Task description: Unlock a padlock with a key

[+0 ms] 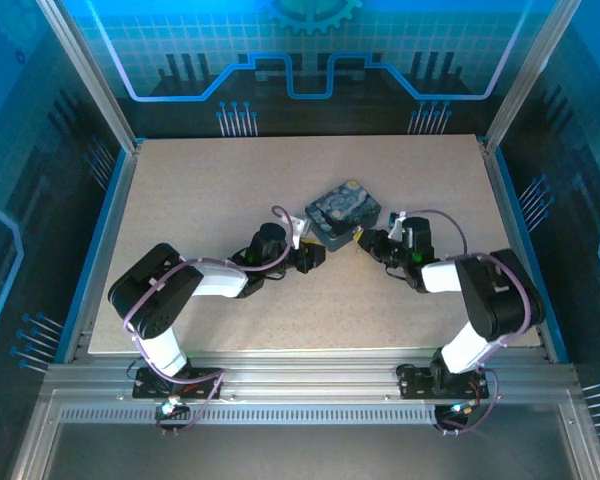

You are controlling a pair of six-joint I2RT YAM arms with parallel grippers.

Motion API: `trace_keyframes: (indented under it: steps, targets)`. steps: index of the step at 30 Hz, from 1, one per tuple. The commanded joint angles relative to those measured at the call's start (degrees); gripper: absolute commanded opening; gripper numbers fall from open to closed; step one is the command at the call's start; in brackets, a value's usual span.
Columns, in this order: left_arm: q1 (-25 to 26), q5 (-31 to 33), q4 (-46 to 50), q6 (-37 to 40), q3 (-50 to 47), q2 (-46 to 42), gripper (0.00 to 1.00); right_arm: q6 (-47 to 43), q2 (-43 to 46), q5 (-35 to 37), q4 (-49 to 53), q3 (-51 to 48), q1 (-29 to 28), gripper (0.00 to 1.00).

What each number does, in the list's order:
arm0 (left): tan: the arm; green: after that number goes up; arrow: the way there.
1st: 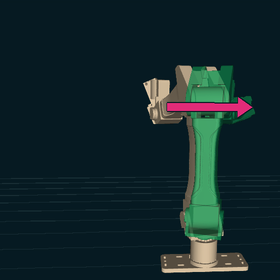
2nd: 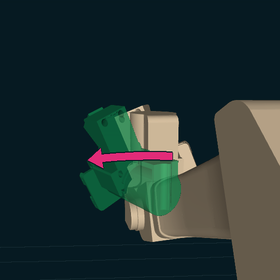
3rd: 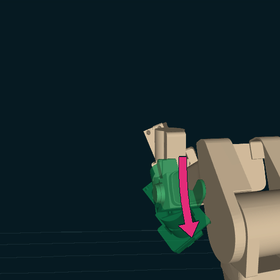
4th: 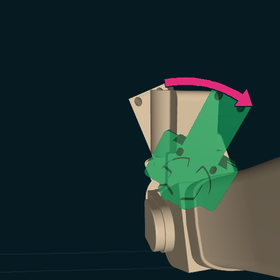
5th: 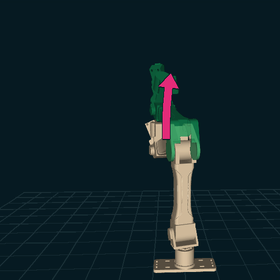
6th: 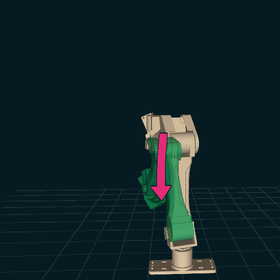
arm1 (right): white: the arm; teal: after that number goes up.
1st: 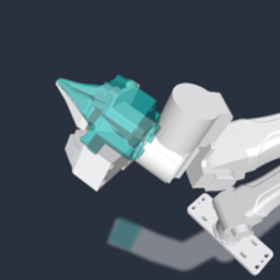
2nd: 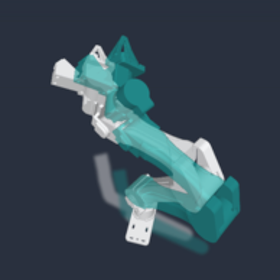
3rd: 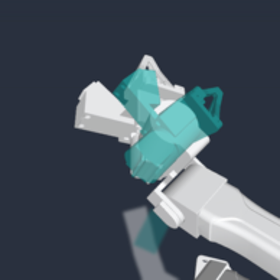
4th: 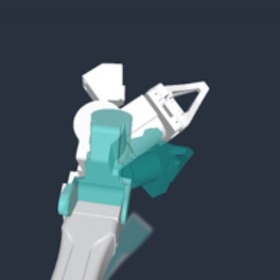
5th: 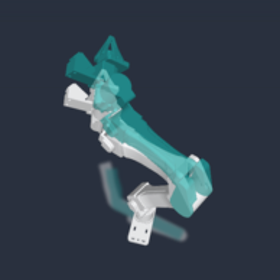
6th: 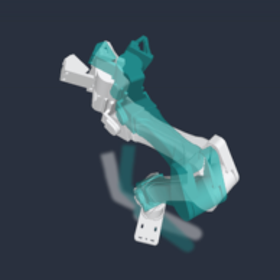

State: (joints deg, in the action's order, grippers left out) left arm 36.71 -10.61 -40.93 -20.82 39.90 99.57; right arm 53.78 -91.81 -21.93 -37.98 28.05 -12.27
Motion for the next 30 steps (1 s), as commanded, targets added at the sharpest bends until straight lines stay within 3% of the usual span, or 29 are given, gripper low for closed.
trace_keyframes:
  steps: [1,4,5,12,17,23,30]
  targets:
    - [0.64,-2.81,-2.0,0.67,1.25,0.79,0.34,-1.8,4.43,1.73,3.92,-2.72,-0.95,0.0]
    - [0.64,-3.19,-1.77,0.96,1.79,0.76,0.29,0.57,8.36,10.25,21.28,-2.0,-0.99,0.0]
    - [0.73,-3.19,-1.67,1.21,1.98,0.42,0.29,1.62,9.38,11.36,22.18,-3.13,-0.34,0.0]
    - [0.51,-2.69,2.44,3.64,5.44,-0.46,0.29,3.75,13.49,8.38,16.9,-7.07,3.1,0.0]
    - [-1.35,-5.73,0.68,0.79,8.46,1.7,0.31,2.38,11.98,-2.65,10.77,-5.65,7.12,0.0]
    - [-2.86,-7.97,0.58,0.67,11.02,3.1,0.31,-3.58,15.04,-6.76,14.87,-2.81,8.03,0.0]
    - [-3.88,-9.39,-0.52,0.35,11.49,4.53,0.31,-3.94,18.54,-8.98,16.64,-3.87,11.89,0.0]
